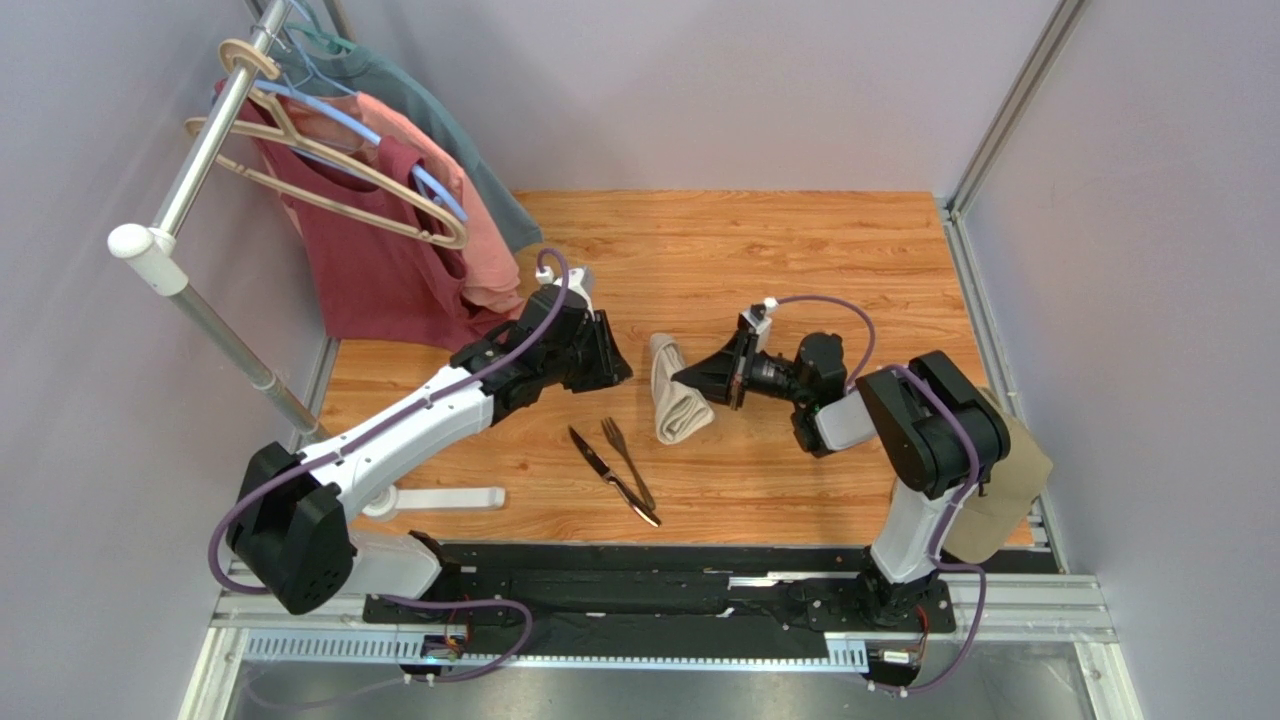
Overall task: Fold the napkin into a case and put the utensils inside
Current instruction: Turn over the smaller rectangle folded napkin at the center of the board.
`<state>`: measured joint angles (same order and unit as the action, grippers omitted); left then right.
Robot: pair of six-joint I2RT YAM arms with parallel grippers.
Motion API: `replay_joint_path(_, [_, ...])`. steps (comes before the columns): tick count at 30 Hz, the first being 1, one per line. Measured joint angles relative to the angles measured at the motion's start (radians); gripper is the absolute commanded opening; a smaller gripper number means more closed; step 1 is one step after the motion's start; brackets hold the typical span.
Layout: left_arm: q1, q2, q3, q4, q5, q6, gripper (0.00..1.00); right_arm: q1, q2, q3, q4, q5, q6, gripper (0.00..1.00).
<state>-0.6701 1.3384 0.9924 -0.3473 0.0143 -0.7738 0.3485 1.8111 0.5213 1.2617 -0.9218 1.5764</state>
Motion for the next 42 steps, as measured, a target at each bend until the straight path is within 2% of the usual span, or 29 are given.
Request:
replay_joint_path(10, [0.022,-0.019,-0.048,-0.050,-0.085,-0.024,0.36,0.099,0.087,0.171,0.023,0.045,0.129,0.00])
replay_joint_path(14, [0.031,-0.061,-0.061,-0.078,-0.121,-0.029,0.36,0.130,0.168,0.257,0.022,0.077,0.171,0.00])
replay_joint_path(19, [0.078,-0.129,-0.083,-0.087,-0.134,-0.029,0.36,0.152,0.187,0.289,0.022,0.121,0.207,0.00])
replay_joint_path(23, [0.132,-0.100,-0.085,-0.079,-0.095,-0.025,0.37,0.151,0.187,0.259,0.030,0.153,0.215,0.00])
replay_joint_path(25, [0.145,-0.066,-0.084,-0.074,-0.070,-0.023,0.48,0.145,0.187,0.219,0.031,0.164,0.214,0.00])
replay_joint_path(26, [0.147,-0.049,-0.085,-0.070,-0.050,-0.023,0.57,0.140,0.187,0.201,0.029,0.166,0.212,0.00])
replay_joint_path(28, [0.148,-0.034,-0.097,-0.040,-0.003,-0.035,0.60,0.134,0.187,0.175,0.029,0.169,0.207,0.00])
replay_joint_path(32, [0.160,-0.053,-0.165,0.035,0.098,-0.112,0.74,0.119,0.187,0.163,0.030,0.172,0.202,0.00])
replay_joint_path(36, [0.175,-0.096,-0.240,0.098,0.183,-0.257,0.75,0.104,0.180,0.163,0.030,0.184,0.196,0.00])
replay_joint_path(39, [0.195,-0.106,-0.266,0.184,0.246,-0.365,0.71,0.095,0.167,0.163,0.028,0.199,0.196,0.00])
replay_joint_path(42, [0.212,-0.098,-0.256,0.262,0.300,-0.412,0.71,0.084,0.145,0.176,0.030,0.198,0.196,0.00])
